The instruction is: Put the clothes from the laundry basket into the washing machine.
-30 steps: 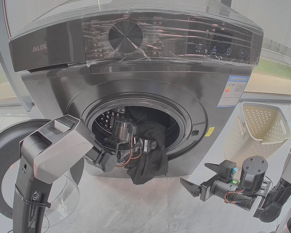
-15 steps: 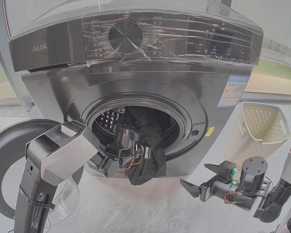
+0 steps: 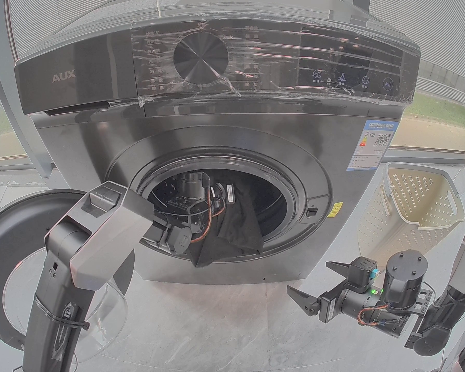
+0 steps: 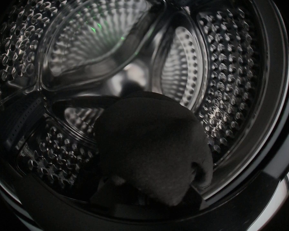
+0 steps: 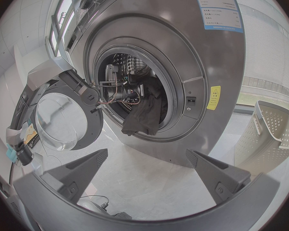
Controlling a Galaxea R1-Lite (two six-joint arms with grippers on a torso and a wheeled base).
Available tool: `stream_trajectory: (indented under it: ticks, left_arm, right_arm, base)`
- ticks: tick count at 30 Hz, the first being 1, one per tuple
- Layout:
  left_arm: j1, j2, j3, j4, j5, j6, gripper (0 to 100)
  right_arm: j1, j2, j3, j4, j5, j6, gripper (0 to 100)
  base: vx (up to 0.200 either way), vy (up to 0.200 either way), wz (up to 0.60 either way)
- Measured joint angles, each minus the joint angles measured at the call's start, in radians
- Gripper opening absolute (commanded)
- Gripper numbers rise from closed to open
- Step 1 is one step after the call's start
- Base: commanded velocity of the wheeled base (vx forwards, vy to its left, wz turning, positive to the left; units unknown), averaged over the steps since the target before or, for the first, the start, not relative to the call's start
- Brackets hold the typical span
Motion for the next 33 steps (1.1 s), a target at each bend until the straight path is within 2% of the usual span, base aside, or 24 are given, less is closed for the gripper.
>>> stream_trajectory:
  ticks: [2,3,10,14,18,22,29,30,33]
  left_arm:
    - [0.012,0.002,-0.020,-0.005,0.005,-0.003,0]
    - [0.017,0.003,-0.021,-0.007,0.007,-0.005,100]
    - [0.011,0.000,0.011,-0.004,0.005,-0.014,100]
    - [-0.003,-0.020,0.087,0.010,-0.007,-0.012,100]
    - [-0.020,-0.059,0.206,0.037,-0.031,-0.003,100]
    - [-0.042,-0.107,0.312,0.082,-0.066,0.017,100]
    - [-0.056,-0.127,0.365,0.093,-0.076,0.027,100]
    - [-0.054,-0.124,0.365,0.093,-0.076,0.029,0]
    - [-0.053,-0.111,0.357,0.092,-0.076,0.035,0]
  right_arm:
    - [0.001,0.000,0.000,0.000,0.000,0.000,100]
    - [0.002,0.000,0.000,0.000,0.000,0.000,100]
    - [0.002,0.004,0.000,0.000,0.000,0.001,100]
    - [0.002,0.004,0.001,0.000,-0.001,0.001,100]
    - [0.003,0.004,0.001,0.000,-0.001,0.001,100]
    - [0.007,0.005,0.003,0.000,-0.001,0.001,100]
    - [0.011,0.009,0.006,0.000,0.000,0.001,100]
    - [0.011,0.010,0.006,0.000,0.000,0.001,100]
    - [0.012,0.014,0.006,-0.001,0.001,0.001,100]
  base:
    - [0.000,0.000,0.00]
    - [0.000,0.000,0.00]
    - [0.000,0.000,0.00]
    - [0.000,0.000,0.00]
    - [0.000,0.000,0.00]
    - [0.000,0.000,0.00]
    - [0.000,0.000,0.00]
    - [0.000,0.000,0.00]
    - [0.000,0.000,0.00]
